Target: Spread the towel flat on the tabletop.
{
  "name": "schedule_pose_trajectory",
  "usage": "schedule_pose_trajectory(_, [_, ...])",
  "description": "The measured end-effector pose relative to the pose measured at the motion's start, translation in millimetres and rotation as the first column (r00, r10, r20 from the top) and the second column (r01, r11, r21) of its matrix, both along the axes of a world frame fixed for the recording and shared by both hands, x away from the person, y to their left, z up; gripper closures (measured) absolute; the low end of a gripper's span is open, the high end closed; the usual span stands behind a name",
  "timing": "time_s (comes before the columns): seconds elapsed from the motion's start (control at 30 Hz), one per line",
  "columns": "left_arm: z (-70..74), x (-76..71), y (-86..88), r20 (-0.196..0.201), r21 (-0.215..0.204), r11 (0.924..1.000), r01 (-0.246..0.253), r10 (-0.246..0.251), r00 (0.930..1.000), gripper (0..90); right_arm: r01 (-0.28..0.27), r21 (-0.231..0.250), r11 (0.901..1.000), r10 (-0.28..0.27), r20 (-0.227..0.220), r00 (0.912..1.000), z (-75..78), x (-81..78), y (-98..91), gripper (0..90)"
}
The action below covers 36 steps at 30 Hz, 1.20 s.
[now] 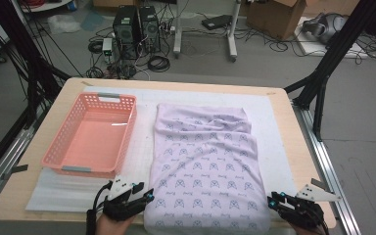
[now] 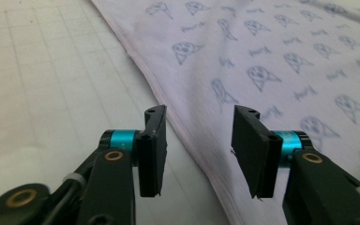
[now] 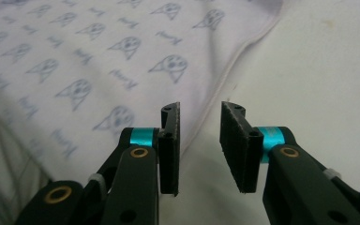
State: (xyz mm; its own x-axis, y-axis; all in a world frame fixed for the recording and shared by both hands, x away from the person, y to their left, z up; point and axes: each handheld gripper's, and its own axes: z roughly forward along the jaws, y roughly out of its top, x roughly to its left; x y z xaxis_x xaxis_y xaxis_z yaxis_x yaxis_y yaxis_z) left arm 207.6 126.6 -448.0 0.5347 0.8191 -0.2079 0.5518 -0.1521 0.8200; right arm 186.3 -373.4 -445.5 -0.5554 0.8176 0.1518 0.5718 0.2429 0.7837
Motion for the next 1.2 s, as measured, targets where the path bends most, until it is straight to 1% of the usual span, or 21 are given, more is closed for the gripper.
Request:
schedule_pose_trajectory(0.07, [-3.8,8.4,-5.7,-0.025,-0.009,0.9998,0.016,-0.016,0.9996,52.3,0.008,-0.006,0.9999,-0.008,-0.005,1.0,-1.9,7.8,3.9,63.5])
schedule_pose_trajectory(0.1, [-7.0,11.2,-9.7,-0.03,0.009,0.9997,0.025,-0.024,0.9993,52.4,0.012,-0.008,0.9999,-0.012,-0.01,0.9999,-3.5,11.8,6.8,62.8])
schedule_pose_trajectory(0.13, [-7.5,10.4,-11.4,-0.01,0.021,0.9996,0.02,-0.02,0.9997,52.6,0.01,-0.016,0.9998,-0.01,-0.019,0.9998,-6.3,15.9,10.6,62.8])
schedule_pose_trajectory(0.17, [-8.1,9.0,-13.5,0.007,0.045,0.9989,0.013,-0.014,0.9999,56.2,0.013,-0.019,0.9997,-0.013,-0.011,0.9999,-7.1,16.9,12.3,64.7])
schedule_pose_trajectory(0.2, [-8.1,7.7,-13.1,0.029,0.084,0.9964,0.006,-0.008,0.9995,63.6,0.02,-0.023,0.9995,-0.021,-0.012,0.9997,-6.7,17.4,13.5,67.0])
schedule_pose_trajectory(0.23, [-8.0,7.5,-10.8,0.027,0.086,0.9962,0.012,-0.014,0.9995,74.7,0.028,-0.031,0.9991,-0.029,-0.012,0.9995,-6.5,17.2,13.7,73.1])
schedule_pose_trajectory(0.27, [-7.5,7.5,-9.0,0.005,0.066,0.9976,0.019,-0.019,0.9998,82.5,0.022,-0.033,0.9992,-0.022,-0.009,0.9997,-6.5,16.7,12.9,86.1])
schedule_pose_trajectory(0.3, [-6.5,6.4,-8.5,0.001,0.073,0.9971,0.022,-0.023,0.9997,84.4,-0.001,-0.013,0.9999,0.001,-0.021,0.9998,-6.9,15.8,12.5,87.1])
schedule_pose_trajectory(0.4, [-4.9,0.2,-5.9,-0.016,0.055,0.9979,0.034,-0.033,0.9993,85.1,-0.03,-0.05,0.9983,0.029,-0.009,0.9995,-4.7,10.3,14.5,88.2])
schedule_pose_trajectory(0.47, [-2.6,-4.7,-1.8,-0.015,0.044,0.9982,0.042,-0.041,0.999,85.1,-0.048,-0.051,0.9976,0.047,-0.008,0.9988,-2.8,5.2,14.8,88.3])
schedule_pose_trajectory(0.6, [2.6,-16.1,6.6,-0.014,0.025,0.9982,0.055,-0.055,0.9984,85.0,-0.079,-0.031,0.9964,0.079,0.005,0.9969,2.0,-10.0,12.6,88.4])
schedule_pose_trajectory(0.77, [5.2,-37.2,14.5,-0.018,0.023,0.9952,0.095,-0.095,0.9953,84.9,-0.109,0.005,0.994,0.109,0.013,0.994,7.6,-33.5,5.1,88.4])
schedule_pose_trajectory(0.83, [5.6,-42.0,15.0,-0.002,0.002,0.9932,0.117,-0.117,0.9932,83.5,-0.119,0.003,0.9929,0.119,0.016,0.9928,7.6,-40.1,4.2,87.4])
schedule_pose_trajectory(0.87, [5.5,-41.9,14.4,0.013,-0.001,0.9928,0.12,-0.12,0.9927,78.0,-0.121,0.0,0.9927,0.121,0.019,0.9925,7.0,-41.4,4.3,84.1])
schedule_pose_trajectory(0.9, [5.1,-39.3,13.5,0.018,-0.012,0.9936,0.113,-0.112,0.9935,66.0,-0.111,-0.001,0.9938,0.111,0.02,0.9936,6.2,-41.0,4.7,75.9])
schedule_pose_trajectory(0.93, [5.0,-35.7,13.1,0.014,-0.017,0.9947,0.101,-0.101,0.9948,57.9,-0.096,-0.002,0.9954,0.096,0.018,0.9952,5.9,-38.9,4.6,73.0])
schedule_pose_trajectory(0.97, [4.6,-32.0,12.0,0.017,-0.025,0.9958,0.088,-0.087,0.996,55.9,-0.09,0.006,0.9959,0.09,0.015,0.9958,5.6,-36.2,4.3,72.3])
schedule_pose_trajectory(1.03, [3.5,-22.5,9.9,0.029,-0.014,0.9981,0.06,-0.06,0.9978,53.7,-0.073,0.01,0.9973,0.072,0.021,0.9972,5.5,-29.3,6.2,71.4])
schedule_pose_trajectory(1.1, [0.9,-8.7,5.3,0.033,-0.012,0.9995,0.029,-0.029,0.999,51.9,-0.052,0.008,0.9986,0.052,0.022,0.9984,5.1,-20.4,9.6,67.8])
schedule_pose_trajectory(1.13, [-0.3,-4.0,3.7,0.032,-0.005,0.9997,0.023,-0.023,0.9992,51.8,-0.035,0.001,0.9994,0.035,0.023,0.9991,4.4,-13.3,12.2,65.7])
schedule_pose_trajectory(1.2, [-3.2,7.4,-2.1,0.011,-0.003,0.9996,0.027,-0.027,0.9996,50.8,-0.01,-0.018,0.9998,0.011,0.025,0.9996,2.7,-0.6,16.2,60.8])
